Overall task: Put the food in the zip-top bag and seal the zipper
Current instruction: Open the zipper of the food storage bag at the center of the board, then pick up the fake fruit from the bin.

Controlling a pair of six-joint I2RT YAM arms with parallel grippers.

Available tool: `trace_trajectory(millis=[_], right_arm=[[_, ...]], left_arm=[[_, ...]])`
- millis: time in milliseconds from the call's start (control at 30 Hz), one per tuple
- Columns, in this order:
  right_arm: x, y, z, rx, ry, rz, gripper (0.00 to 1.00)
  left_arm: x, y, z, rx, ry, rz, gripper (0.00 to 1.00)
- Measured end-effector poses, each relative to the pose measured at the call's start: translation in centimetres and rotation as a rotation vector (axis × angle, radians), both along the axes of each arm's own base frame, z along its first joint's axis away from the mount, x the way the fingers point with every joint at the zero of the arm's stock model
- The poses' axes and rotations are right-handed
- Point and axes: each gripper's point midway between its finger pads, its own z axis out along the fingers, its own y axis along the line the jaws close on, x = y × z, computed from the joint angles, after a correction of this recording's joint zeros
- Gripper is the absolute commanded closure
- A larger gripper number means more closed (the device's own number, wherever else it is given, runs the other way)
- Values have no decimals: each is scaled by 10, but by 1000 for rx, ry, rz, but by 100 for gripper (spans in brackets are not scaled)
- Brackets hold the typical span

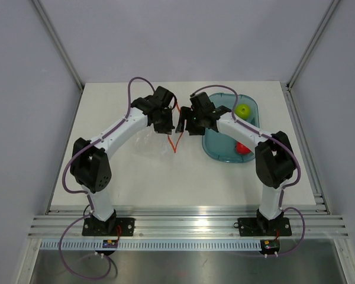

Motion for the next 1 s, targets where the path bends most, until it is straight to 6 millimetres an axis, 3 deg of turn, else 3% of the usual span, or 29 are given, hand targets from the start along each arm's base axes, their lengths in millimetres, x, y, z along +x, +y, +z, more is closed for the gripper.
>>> trace_trajectory(millis=[133, 267, 367, 467, 567, 733, 1000], right_arm=[[-3, -9, 10, -24, -15, -14, 22], [-9, -33, 45, -15, -76, -57, 21], [-4, -76, 71, -23, -139, -152, 20], [6, -125, 83, -76, -181, -269, 17], [13, -169, 72, -155, -171, -366, 16], [-1, -224, 26, -315, -54, -448, 12], [-23, -247, -15, -466, 52, -434, 6]], left_arm=[[-4, 3, -4, 17, 22, 5, 100], [-5, 2, -6, 27, 35, 2, 100], [-4, -3, -8, 28, 37, -8, 100], [-6, -12, -10, 30, 40, -27, 100], [-7, -22, -10, 29, 37, -49, 100], [-13, -36, -6, 21, 26, -82, 100], [-21, -48, -5, 15, 23, -114, 100]])
